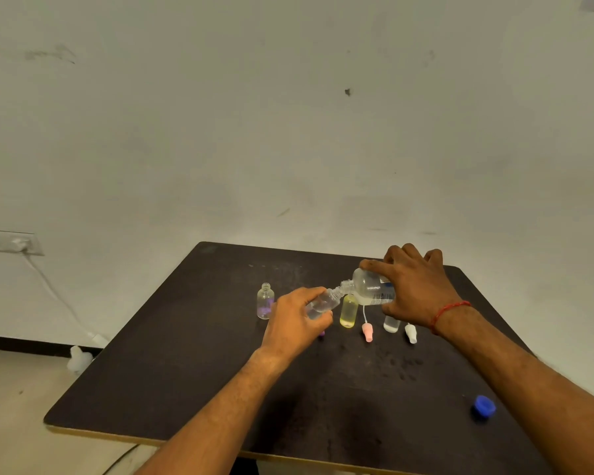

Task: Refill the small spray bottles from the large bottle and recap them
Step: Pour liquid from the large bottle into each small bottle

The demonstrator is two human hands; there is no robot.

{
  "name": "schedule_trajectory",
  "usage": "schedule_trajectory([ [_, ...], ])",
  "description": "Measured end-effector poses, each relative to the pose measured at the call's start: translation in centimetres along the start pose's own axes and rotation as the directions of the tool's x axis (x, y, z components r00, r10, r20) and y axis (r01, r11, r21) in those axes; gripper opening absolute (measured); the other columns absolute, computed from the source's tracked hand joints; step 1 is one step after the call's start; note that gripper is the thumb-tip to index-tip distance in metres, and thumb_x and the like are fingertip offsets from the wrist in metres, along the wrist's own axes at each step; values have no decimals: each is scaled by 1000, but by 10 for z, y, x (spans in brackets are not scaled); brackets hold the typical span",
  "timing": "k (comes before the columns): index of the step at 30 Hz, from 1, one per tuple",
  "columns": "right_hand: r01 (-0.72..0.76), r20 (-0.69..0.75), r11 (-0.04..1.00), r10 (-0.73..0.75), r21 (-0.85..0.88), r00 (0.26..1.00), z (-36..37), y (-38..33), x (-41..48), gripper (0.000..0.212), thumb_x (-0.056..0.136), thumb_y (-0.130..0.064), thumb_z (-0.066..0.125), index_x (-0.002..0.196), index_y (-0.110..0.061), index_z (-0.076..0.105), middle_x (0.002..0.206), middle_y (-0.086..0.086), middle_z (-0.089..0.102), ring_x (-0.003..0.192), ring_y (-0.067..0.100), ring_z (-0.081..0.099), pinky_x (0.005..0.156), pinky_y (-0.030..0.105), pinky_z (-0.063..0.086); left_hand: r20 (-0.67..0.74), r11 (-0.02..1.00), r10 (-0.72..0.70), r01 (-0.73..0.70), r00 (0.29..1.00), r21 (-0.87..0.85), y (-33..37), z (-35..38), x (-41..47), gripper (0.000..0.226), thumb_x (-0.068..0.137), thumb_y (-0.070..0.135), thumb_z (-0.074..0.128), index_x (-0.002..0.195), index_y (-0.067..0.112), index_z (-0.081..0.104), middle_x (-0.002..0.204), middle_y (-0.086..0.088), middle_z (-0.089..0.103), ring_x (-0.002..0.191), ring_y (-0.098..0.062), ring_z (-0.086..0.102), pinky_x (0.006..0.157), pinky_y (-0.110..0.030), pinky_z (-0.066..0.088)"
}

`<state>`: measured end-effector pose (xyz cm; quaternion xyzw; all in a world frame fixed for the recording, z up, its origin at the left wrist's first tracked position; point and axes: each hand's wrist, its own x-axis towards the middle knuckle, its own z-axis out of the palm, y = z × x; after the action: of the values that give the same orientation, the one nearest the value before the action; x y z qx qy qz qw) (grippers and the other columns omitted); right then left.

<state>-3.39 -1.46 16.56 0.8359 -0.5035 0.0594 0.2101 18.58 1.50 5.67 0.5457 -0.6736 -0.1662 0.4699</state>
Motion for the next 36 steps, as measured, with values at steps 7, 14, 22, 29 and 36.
schedule_trajectory([
  [7,0,3,1000,0,-7,1000,0,0,1,78,76,-48,70,143,-48,28,126,-5,45,120,17,38,96,43,31,10,1000,-6,6,1000,-15,1,1,0,30,82,27,68,111,33,71,97,12,72,97,-3,67,90,-23,56],
  [14,-3,-1,1000,3,-13,1000,1,0,-1,78,76,-49,69,142,-48,28,123,-5,45,118,17,39,94,43,31,20,1000,5,-4,1000,-14,1,1,-1,27,83,27,69,109,33,71,97,13,71,96,-3,67,91,-25,57],
  [22,-3,1,1000,3,-5,1000,0,0,-1,77,76,-48,69,143,-47,29,123,-5,46,118,17,39,94,43,30,-15,1000,14,-14,1000,-18,4,0,-2,34,84,22,75,118,29,71,110,15,68,100,-1,64,84,-7,48],
  [29,-7,4,1000,7,-6,1000,0,1,-2,77,76,-50,69,142,-48,29,124,-5,45,119,17,39,95,43,30,-3,1000,9,-9,1000,-15,5,1,-2,36,85,26,74,121,30,69,110,13,69,100,-1,64,85,-9,49],
  [36,-12,12,1000,12,-15,1000,-2,3,-2,78,75,-49,70,142,-48,29,124,-5,45,120,17,39,95,43,30,-12,1000,12,-12,1000,-9,7,1,-1,36,86,26,74,121,30,69,108,15,67,95,1,62,77,-2,44],
])
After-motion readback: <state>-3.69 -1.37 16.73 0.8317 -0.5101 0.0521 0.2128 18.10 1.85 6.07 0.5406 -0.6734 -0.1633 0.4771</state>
